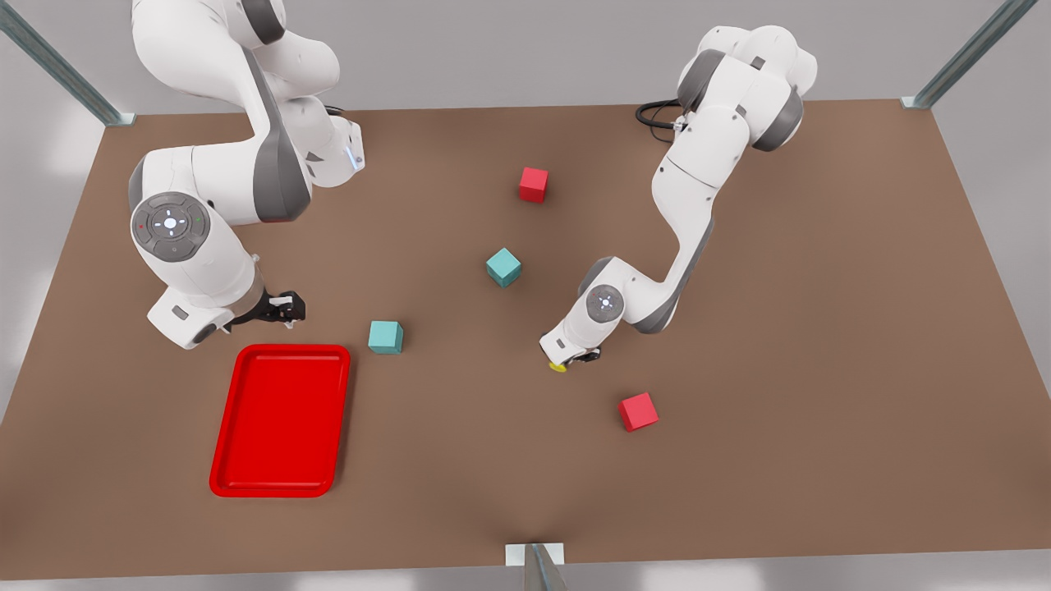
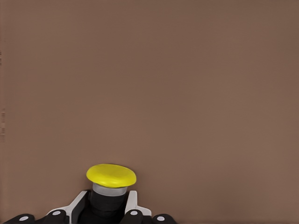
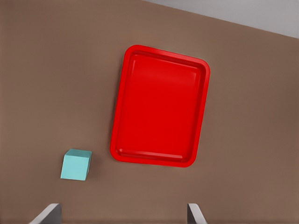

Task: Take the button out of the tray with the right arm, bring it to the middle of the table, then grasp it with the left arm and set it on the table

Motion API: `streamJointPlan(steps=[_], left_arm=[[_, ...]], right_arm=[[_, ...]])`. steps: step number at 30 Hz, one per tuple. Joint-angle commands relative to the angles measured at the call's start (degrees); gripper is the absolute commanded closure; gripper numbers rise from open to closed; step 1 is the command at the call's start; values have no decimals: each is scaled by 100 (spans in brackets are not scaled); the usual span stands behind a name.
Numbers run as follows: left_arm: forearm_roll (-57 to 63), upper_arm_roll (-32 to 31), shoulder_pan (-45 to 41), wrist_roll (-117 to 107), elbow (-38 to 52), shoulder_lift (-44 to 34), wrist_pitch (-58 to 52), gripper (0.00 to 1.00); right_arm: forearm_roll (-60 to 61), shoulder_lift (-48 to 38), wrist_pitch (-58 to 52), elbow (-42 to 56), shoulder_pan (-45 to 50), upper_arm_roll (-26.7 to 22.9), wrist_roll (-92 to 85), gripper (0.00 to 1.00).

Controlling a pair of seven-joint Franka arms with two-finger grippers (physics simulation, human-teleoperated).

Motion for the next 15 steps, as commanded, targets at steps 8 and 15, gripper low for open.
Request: streamJointPlan(steps=[8, 15], left_arm=[[-37, 54, 9, -1, 20, -146, -290, 50], [-195, 633, 9, -325, 28, -858, -1064, 50]], right_arm=[[3, -8, -2, 3, 9, 0, -38, 0], [3, -8, -2, 3, 9, 0, -38, 0]])
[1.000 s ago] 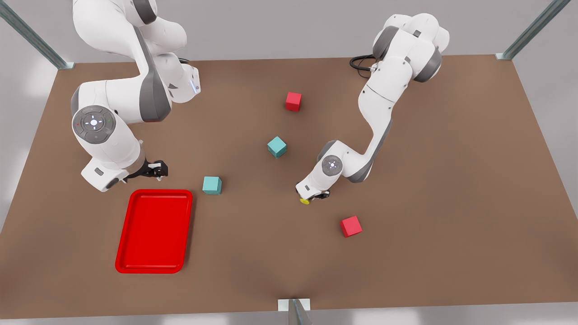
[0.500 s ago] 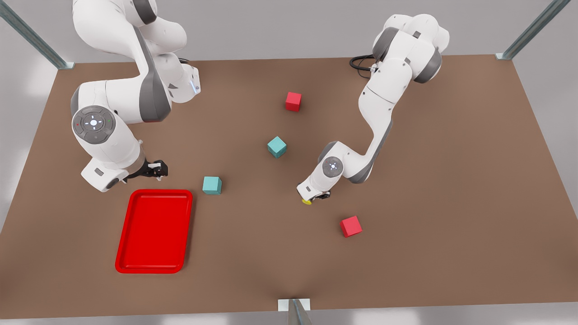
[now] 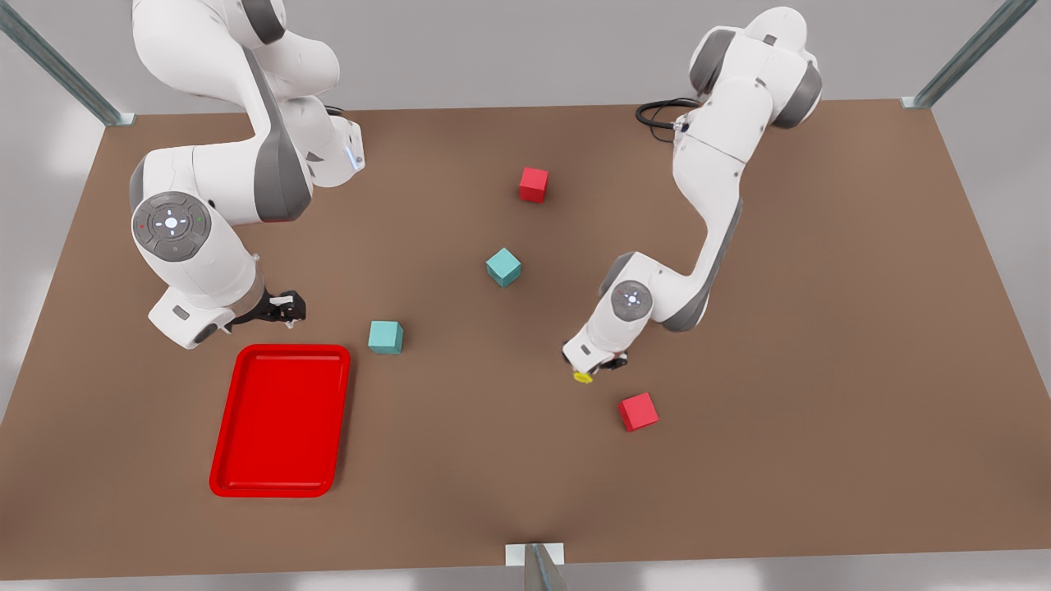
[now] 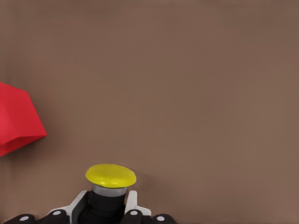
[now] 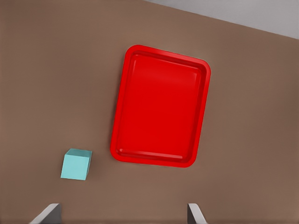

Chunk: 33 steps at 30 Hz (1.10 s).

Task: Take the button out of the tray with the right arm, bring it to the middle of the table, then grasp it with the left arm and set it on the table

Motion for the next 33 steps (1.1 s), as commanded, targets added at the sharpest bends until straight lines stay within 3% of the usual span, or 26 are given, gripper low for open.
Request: streamJointPlan(steps=[1, 5, 6, 10, 12, 16, 26, 33], left_arm=[[-117, 187, -15, -715, 4, -193, -486, 50], [259, 258, -130, -4854, 434, -290, -548, 50], [1357, 249, -252, -6066, 513, -281, -645, 50], [3750, 240, -683, -9627, 742, -264, -2780, 50], [4278, 240, -973, -11228, 795, -246, -3756, 50], [4550, 240, -1395, -14207, 830, -185, -4512, 50], [6106, 240, -1852, -15922, 795, 808, -6085, 50], [6730, 257, -1729, -15887, 601, 1142, -6341, 50]], right_arm=[[3, -8, -2, 3, 0, 0, -17, 0], [3, 1, -2, 3, 0, 0, -17, 0], [3, 1, -2, 3, 0, 0, -17, 0], [3, -8, -2, 3, 0, 0, -17, 0], [3, -8, -2, 3, -9, 0, -26, 0], [3, -8, -2, 3, 0, 0, -26, 0], [3, 1, -2, 3, 0, 0, -26, 0], [3, 1, 7, 3, 0, 0, -34, 0]])
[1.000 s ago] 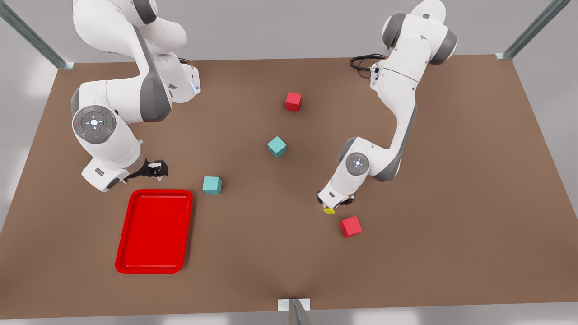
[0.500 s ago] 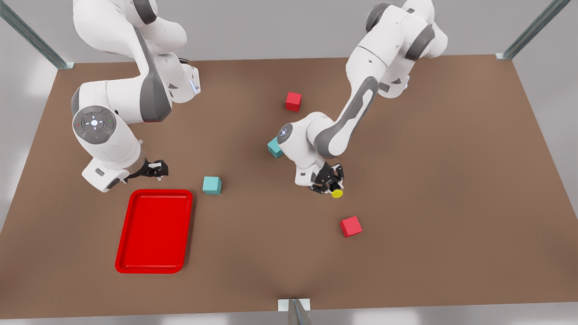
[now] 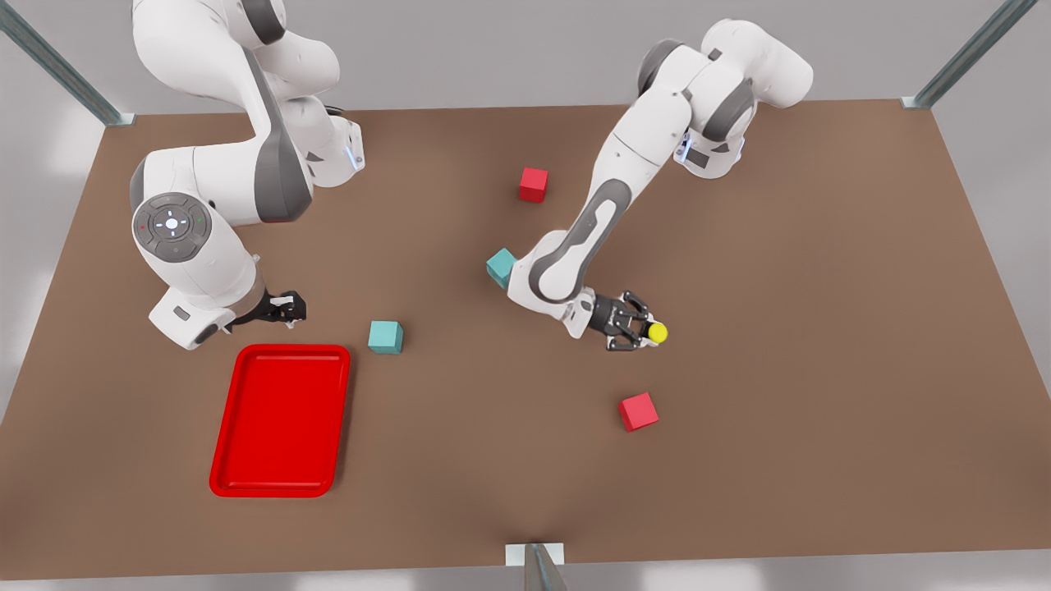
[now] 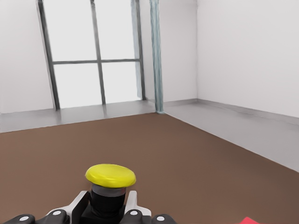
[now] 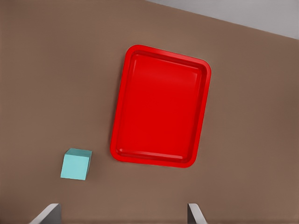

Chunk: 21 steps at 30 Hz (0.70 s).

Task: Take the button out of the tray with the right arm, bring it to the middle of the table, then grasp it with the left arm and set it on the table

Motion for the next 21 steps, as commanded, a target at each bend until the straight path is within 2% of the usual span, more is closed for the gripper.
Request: streamJointPlan(steps=[1, 17, 20, 21], left_arm=[[388, 2, 46, -4120, -25, 80, -379, 50], [951, 2, 293, -4085, -25, 801, 210, 49], [959, 2, 293, -4076, -25, 845, 228, 29], [1030, 2, 293, -4076, -16, 889, 228, 25]], right_arm=[[3, -7, 2, 3, 0, 0, -13, 0], [3, -7, 2, 3, 0, 0, -13, 0], [3, -7, 2, 3, 0, 0, -12, 0], [3, -7, 11, 3, 0, 0, -12, 0]])
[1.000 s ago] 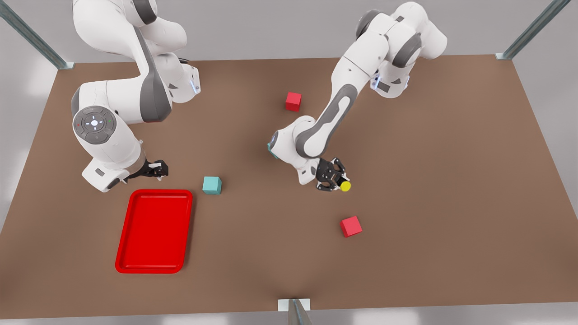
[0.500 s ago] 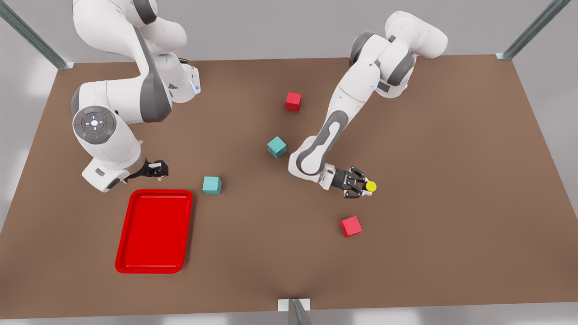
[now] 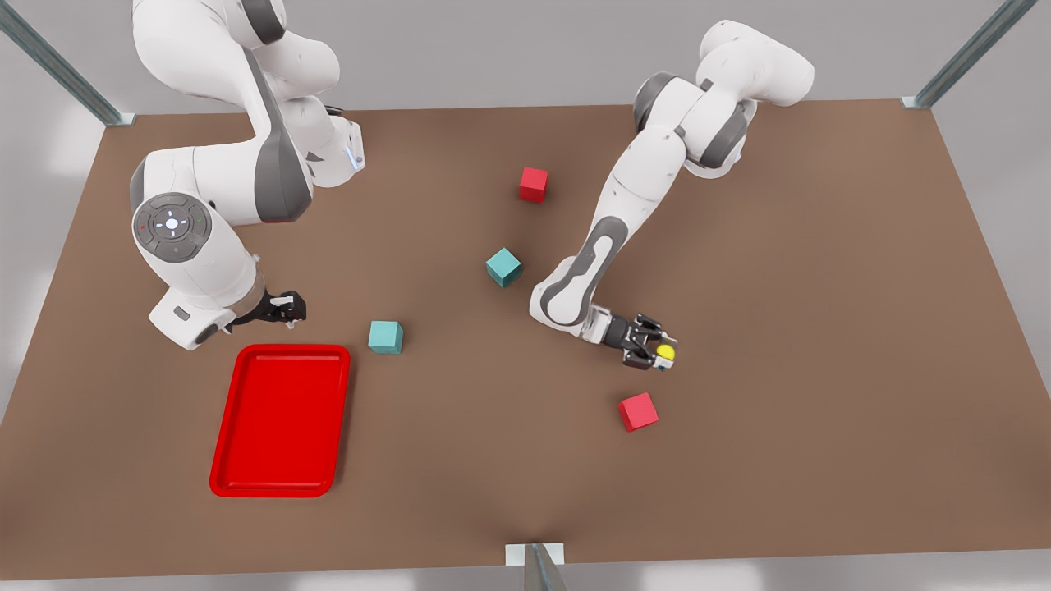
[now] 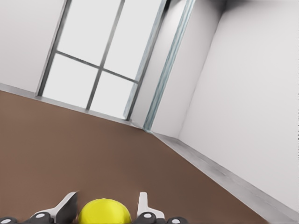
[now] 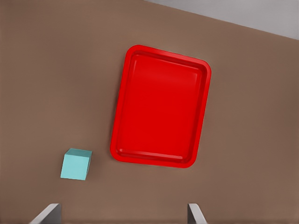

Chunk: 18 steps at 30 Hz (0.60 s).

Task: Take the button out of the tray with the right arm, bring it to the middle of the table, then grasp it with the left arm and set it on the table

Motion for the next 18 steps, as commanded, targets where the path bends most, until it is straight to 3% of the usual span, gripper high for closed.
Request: streamJointPlan(steps=[1, 8, 10, 16, 18], left_arm=[[70, 1, 0, -1479, 4, 40, 78, 22], [141, 1, -9, -1453, 4, 31, 34, 18], [176, 1, -9, -1373, 13, -4, 8, 0], [387, 1, -18, -363, 13, -496, -159, 0], [299, 10, -9, 1849, 4, -1111, -177, 0]], right_arm=[[3, 1, -2, 3, 0, 0, -5, 0], [3, 1, -2, 3, 0, 0, -5, 0], [3, -8, -2, 3, 0, 0, -5, 0], [3, 1, -2, 3, 0, 0, 4, 0], [3, 1, -2, 3, 0, 0, -5, 0]])
